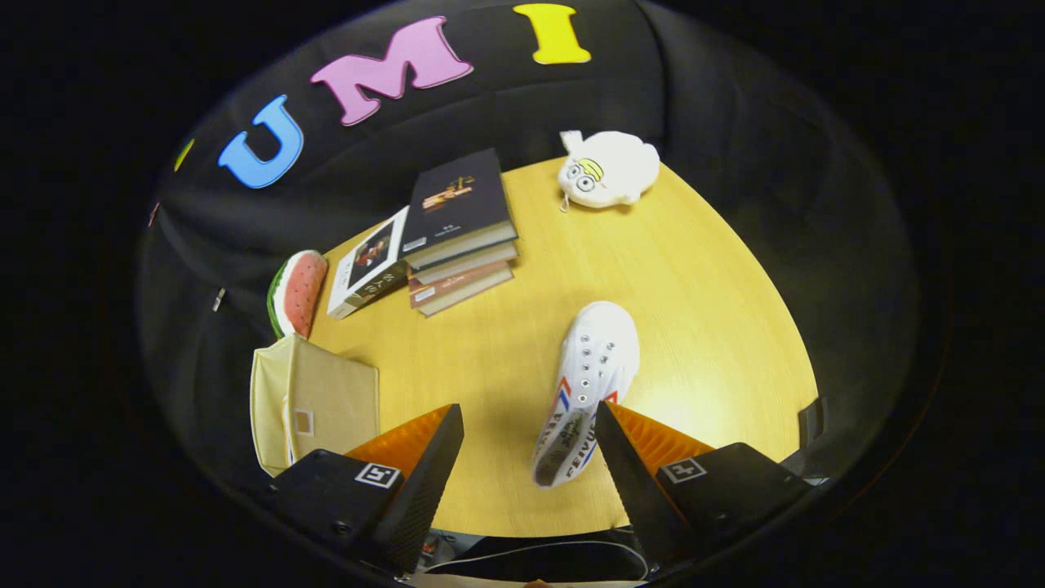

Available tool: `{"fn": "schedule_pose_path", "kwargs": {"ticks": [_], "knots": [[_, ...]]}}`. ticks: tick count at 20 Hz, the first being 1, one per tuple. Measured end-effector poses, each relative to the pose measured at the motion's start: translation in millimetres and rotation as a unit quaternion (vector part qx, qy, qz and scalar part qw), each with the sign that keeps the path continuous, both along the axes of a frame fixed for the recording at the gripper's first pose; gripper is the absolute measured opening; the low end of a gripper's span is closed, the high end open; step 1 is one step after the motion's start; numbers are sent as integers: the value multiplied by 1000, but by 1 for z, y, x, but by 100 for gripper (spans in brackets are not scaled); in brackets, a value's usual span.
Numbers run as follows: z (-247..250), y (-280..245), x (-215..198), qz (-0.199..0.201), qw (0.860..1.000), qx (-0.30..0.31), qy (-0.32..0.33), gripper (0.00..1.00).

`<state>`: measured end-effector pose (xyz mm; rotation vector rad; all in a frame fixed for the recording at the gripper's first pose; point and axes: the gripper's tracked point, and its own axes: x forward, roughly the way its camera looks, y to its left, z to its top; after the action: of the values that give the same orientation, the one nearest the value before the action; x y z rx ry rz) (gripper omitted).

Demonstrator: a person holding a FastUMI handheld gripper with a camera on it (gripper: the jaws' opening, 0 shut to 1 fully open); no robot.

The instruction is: Open the storage box then place both shoes into the box .Put the left shoe in first, then the right shoe, with the right side of both shoes facing outward in a uniform manner.

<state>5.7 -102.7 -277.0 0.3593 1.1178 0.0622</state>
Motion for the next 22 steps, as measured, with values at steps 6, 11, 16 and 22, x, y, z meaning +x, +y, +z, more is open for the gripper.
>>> {"fn": "schedule_pose_path", "kwargs": {"ticks": [6, 11, 16, 22], "knots": [[-82, -38, -11, -44, 995, 27, 89, 99], [-124, -42, 1, -43, 992, 31, 115, 99], [-129, -36, 5, -39, 991, 47, 121, 96], [-139, -23, 8, -41, 989, 55, 128, 69]]}}
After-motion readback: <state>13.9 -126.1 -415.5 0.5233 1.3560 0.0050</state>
